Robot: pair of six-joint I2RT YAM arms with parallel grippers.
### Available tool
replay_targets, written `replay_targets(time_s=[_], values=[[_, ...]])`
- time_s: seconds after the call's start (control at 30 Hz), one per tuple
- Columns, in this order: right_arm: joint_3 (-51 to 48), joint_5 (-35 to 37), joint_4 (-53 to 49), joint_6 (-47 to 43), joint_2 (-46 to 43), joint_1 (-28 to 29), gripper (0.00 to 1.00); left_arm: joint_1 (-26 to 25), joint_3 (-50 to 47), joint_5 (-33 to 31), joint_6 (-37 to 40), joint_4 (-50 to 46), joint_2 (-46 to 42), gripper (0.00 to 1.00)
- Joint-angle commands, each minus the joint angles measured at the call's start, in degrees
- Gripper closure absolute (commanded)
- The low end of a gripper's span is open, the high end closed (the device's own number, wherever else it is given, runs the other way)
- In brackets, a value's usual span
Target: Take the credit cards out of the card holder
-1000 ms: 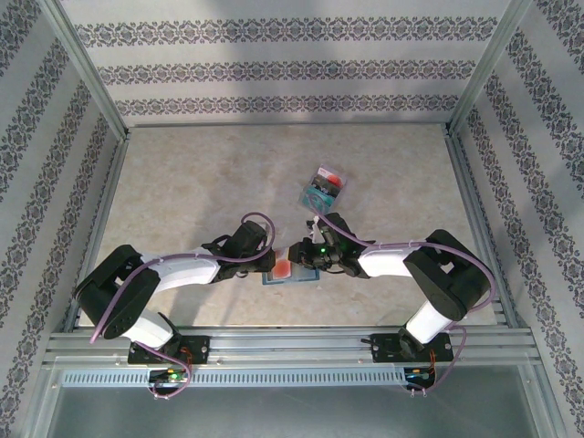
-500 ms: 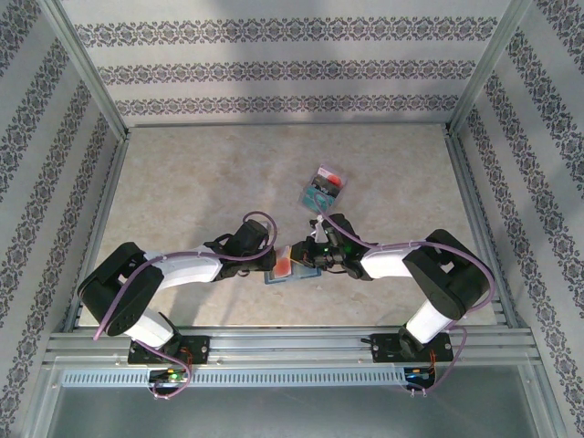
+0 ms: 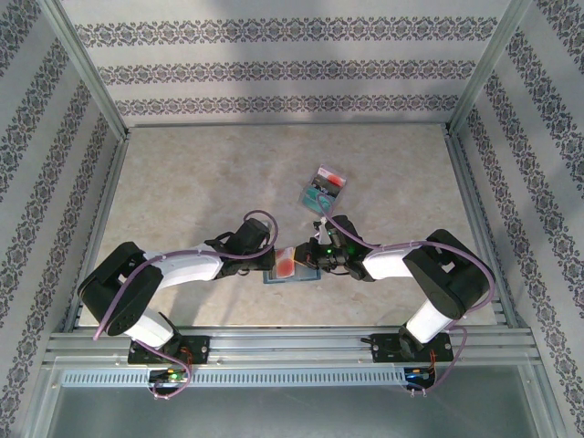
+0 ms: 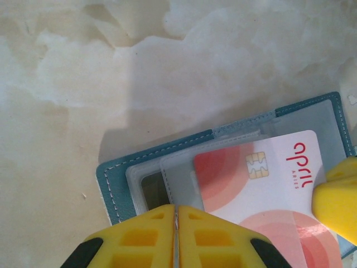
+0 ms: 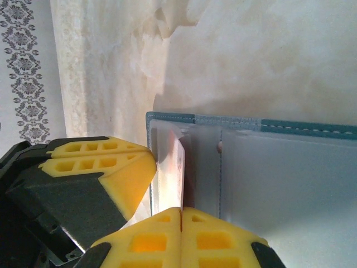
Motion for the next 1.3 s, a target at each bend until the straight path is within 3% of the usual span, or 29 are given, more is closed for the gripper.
replay_targets(time_s=[0.0, 0.6, 0.8, 1.27], values=[[-0.4, 1.3, -0.8, -1.6, -0.6, -0.3, 0.96, -0.7, 2.0, -0.8, 2.1, -3.4, -2.8, 0.89], [0.0, 1.0, -0.1, -1.6, -1.6, 0.8, 0.91, -1.6, 1.6, 5.8, 0.0, 1.8, 5.0, 0.91], [0.7, 0.9, 0.9, -1.6, -1.0, 2.1, 0.86, -1.6, 0.9, 5.2, -0.9, 2.2, 4.9, 0.91], [-1.3, 1.6, -1.2, -2.9, -5.9, -0.1, 0.9, -1.5, 0.5, 1.5, -1.1, 0.0, 3.5, 0.92]])
